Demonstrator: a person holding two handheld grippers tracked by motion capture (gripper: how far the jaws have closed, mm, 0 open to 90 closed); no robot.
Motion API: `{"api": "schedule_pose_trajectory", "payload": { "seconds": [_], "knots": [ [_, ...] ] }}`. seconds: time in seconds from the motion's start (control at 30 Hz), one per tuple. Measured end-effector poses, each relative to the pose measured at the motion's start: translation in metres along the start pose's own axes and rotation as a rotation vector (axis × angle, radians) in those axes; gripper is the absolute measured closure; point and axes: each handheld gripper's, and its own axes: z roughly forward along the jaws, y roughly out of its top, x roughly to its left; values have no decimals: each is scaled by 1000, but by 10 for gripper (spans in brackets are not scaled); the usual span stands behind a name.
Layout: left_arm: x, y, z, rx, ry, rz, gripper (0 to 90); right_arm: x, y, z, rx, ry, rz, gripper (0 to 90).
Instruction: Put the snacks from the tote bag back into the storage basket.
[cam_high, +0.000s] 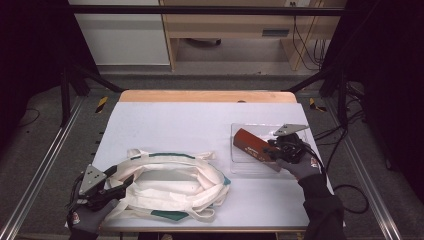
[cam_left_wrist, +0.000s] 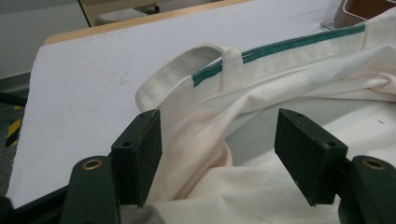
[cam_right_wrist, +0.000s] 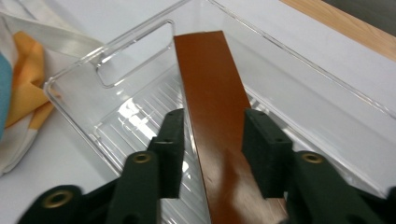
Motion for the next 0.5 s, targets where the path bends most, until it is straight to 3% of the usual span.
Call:
{"api": "schedule_pose_trajectory", "payload": {
  "seconds": [0.13,0.27,0.33,0.5],
  "knots": [
    [-1,1,-1,-6,-14,7,309,-2,-7,-8,-14,-32,84,773],
    [-3,1,-3,-14,-23,9,303,-1,-15,-12,-3,-45,128,850],
    [-4,2,-4,-17,-24,11,302,0,-18,-12,13,-54,127,875],
    [-5,2,-4,-17,-26,15,303,2,-20,-10,23,-25,137,900]
  ]
}}
